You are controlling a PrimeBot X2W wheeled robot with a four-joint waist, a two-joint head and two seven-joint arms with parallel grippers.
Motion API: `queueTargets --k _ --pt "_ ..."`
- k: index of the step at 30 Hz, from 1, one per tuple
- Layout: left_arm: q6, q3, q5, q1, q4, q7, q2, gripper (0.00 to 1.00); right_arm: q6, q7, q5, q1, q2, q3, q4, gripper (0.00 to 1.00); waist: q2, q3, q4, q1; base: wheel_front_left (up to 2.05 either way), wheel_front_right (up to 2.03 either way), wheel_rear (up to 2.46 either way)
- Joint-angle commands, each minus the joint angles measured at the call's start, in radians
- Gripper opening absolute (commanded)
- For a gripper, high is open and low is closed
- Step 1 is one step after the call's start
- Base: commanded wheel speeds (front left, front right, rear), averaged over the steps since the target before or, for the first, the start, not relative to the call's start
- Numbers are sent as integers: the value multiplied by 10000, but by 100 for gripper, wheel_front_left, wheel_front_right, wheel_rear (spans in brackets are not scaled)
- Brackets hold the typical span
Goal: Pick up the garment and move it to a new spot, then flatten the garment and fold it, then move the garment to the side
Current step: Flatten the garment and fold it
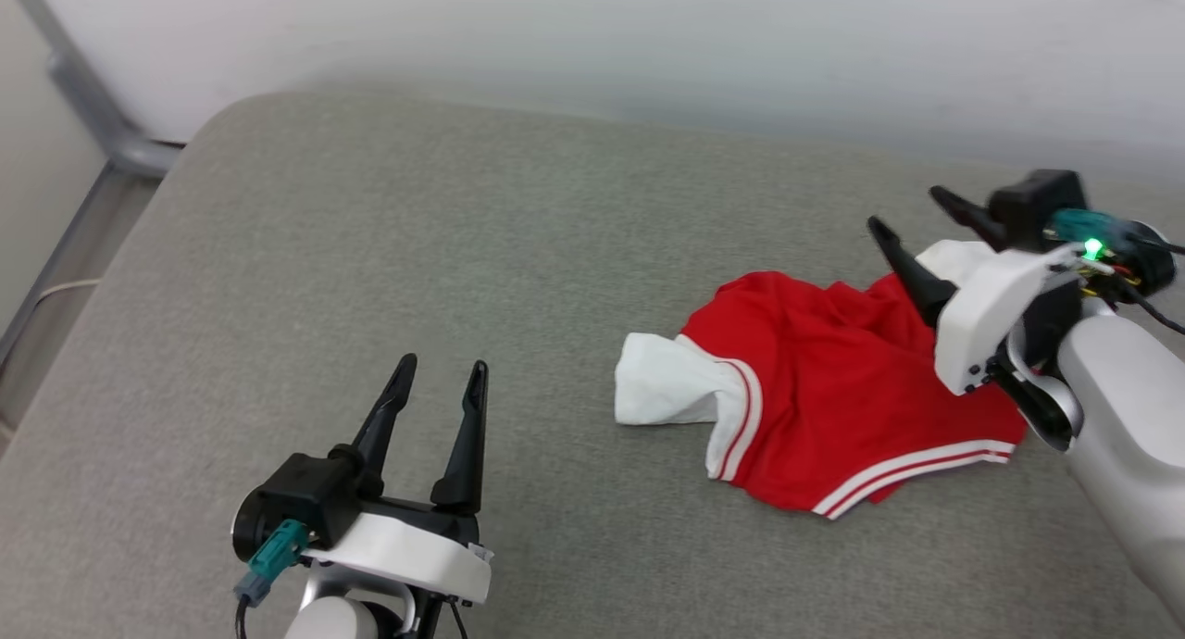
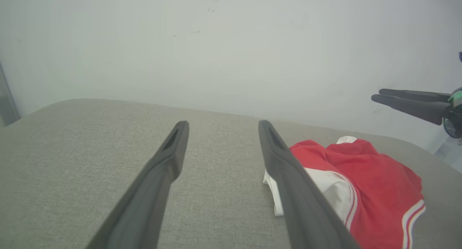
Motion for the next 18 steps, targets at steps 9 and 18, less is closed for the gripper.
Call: queueTargets --k 9,18 --pt "-20 409 -165 114 90 -26 -2 100 -11 -1807 -1216 2924 380 -3717 -1988 100 -1 -452 -1522 0 0 0 0" --pt "-13 179 -510 250 641 -26 237 100 -11 -1890 -3050 6429 2285 -6972 -5706 100 -1 -455 -2233 0 0 0 0"
